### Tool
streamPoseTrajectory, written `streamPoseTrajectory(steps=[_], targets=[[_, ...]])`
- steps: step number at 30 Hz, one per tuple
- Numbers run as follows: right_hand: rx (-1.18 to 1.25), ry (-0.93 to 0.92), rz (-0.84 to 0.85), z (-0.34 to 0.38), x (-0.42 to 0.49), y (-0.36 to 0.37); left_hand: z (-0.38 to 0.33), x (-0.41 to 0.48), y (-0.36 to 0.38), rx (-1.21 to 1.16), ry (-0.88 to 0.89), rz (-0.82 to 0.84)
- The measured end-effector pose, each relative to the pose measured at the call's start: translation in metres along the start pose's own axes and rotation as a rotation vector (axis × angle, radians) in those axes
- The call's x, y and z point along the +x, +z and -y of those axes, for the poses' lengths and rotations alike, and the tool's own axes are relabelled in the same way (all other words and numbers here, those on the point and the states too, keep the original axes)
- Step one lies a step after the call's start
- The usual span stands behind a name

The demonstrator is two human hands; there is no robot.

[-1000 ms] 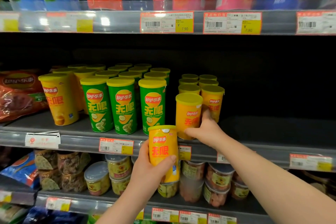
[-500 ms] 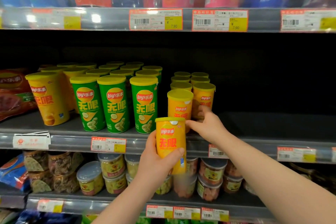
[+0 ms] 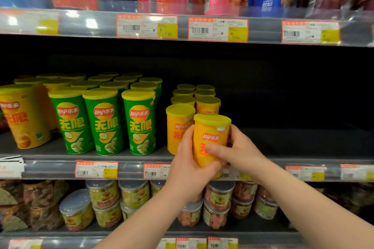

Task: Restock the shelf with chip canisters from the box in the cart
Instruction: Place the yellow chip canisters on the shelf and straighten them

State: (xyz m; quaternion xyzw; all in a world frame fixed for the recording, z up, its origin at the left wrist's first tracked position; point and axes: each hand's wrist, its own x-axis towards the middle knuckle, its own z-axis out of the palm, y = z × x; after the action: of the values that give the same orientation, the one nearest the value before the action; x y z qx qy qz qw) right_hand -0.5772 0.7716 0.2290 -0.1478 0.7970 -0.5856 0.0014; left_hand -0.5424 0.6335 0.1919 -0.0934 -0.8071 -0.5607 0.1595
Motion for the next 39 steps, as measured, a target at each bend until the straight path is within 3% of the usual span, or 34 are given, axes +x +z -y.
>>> streamPoseTrajectory(steps=[6,10,12,17,26,39], targets=[[-0.007,-0.024,-0.184,0.002,0.028,-0.009,0.029,0.004,-0.024,0.389,0.174,-0.151],[-0.097,0.015,-0.173,-0.004,0.043,-0.007,0.056,0.005,-0.04,0.794,0.281,-0.186],[-0.097,0.037,-0.137,-0.009,0.047,-0.003,0.064,0.004,-0.044,0.889,0.322,-0.178],[-0.217,0.094,-0.099,-0.025,0.048,0.003,0.08,0.001,-0.045,0.957,0.442,-0.168],[-0.292,0.138,-0.073,-0.029,0.05,0.0,0.083,-0.001,-0.044,0.957,0.459,-0.157],[-0.434,0.123,-0.113,-0.021,0.034,0.003,0.07,-0.002,-0.055,0.982,0.389,0.006]])
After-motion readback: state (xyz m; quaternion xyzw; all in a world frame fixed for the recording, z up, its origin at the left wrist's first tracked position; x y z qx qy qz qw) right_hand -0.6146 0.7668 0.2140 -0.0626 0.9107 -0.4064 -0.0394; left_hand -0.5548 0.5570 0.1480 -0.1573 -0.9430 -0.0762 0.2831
